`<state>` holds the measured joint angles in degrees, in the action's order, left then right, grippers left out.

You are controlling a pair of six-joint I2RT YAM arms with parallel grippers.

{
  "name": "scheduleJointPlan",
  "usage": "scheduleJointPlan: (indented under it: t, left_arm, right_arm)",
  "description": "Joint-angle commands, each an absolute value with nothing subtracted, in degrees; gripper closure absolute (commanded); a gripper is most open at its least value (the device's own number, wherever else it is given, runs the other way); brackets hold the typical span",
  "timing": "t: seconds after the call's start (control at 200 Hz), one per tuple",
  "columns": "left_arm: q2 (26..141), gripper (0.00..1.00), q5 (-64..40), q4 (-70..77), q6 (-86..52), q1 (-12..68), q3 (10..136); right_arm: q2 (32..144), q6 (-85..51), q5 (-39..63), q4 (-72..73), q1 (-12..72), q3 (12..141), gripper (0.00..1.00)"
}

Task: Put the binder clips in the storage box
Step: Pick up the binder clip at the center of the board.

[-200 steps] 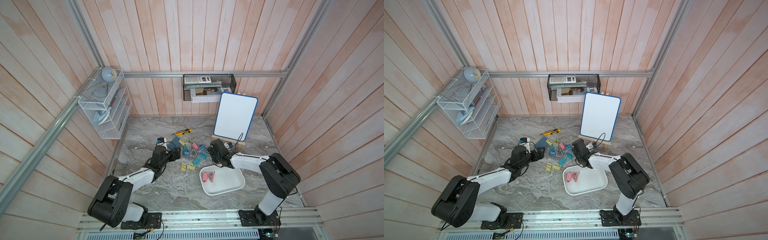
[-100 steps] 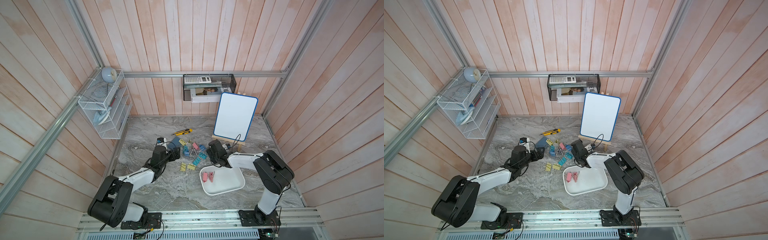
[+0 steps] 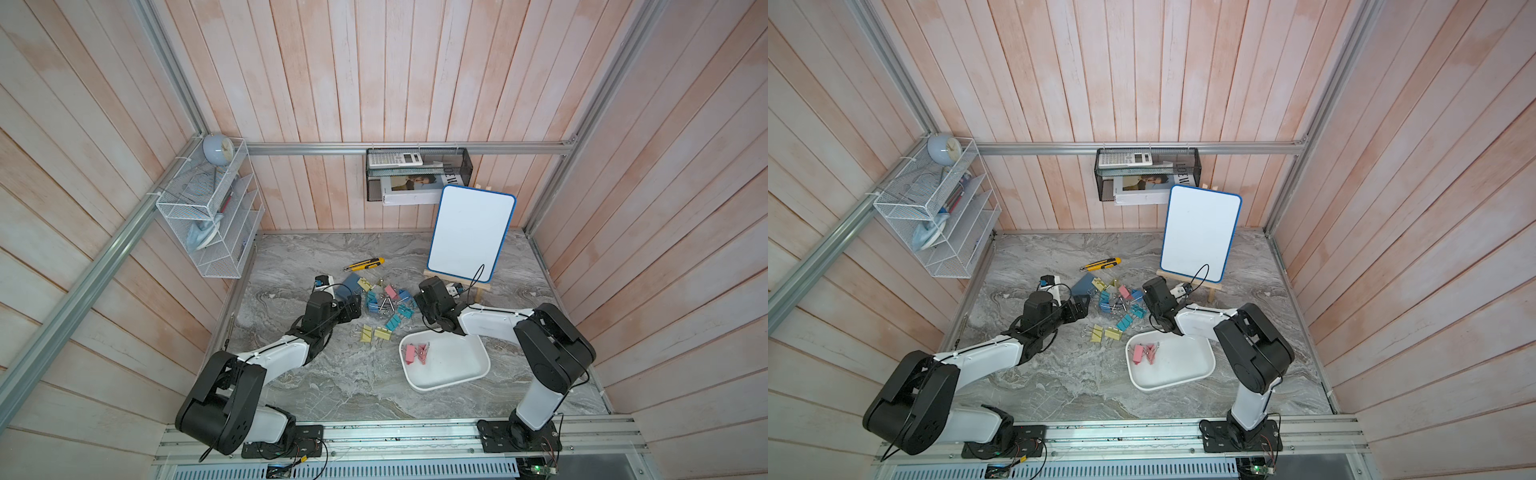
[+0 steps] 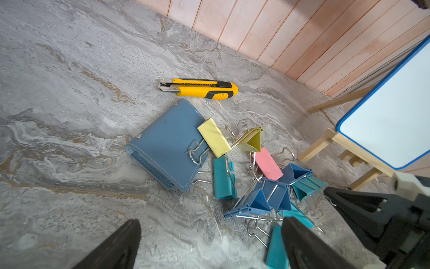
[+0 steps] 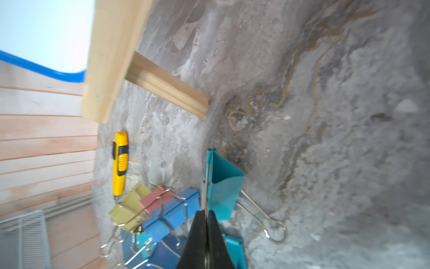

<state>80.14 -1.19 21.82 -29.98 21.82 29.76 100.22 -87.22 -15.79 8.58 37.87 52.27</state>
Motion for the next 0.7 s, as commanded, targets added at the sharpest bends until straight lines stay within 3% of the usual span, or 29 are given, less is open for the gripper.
scheduleJointPlan:
  t: [0.0,0.155,0.345,0.53,0.695]
  left_arm:
    - [79.58,0.0,-0.69,21.57,-28.95,22.06,30.26]
    - [79.12,0.0,-2.6,22.87,-28.39,22.13,29.77]
    - [77.43,0.0,-8.19,26.7,-26.49,24.28,29.04]
    - [75.37,0.0,-4.12,22.04,-19.47,31.64,31.1]
    - [75.75,0.0,0.27,19.95,-16.26,35.19,32.17]
  right_arm:
    - [98.46,-85.61,-17.29,6.97,37.7,51.59,1.0]
    - [92.58,-78.44,-18.03,5.02,37.8,50.32,1.0]
    - [77.13,-64.22,-16.12,-1.67,38.28,46.54,1.0]
    - [58.83,-50.71,-11.93,-24.7,41.91,46.68,1.0]
    - [45.33,-47.57,2.74,-40.84,43.7,45.83,1.0]
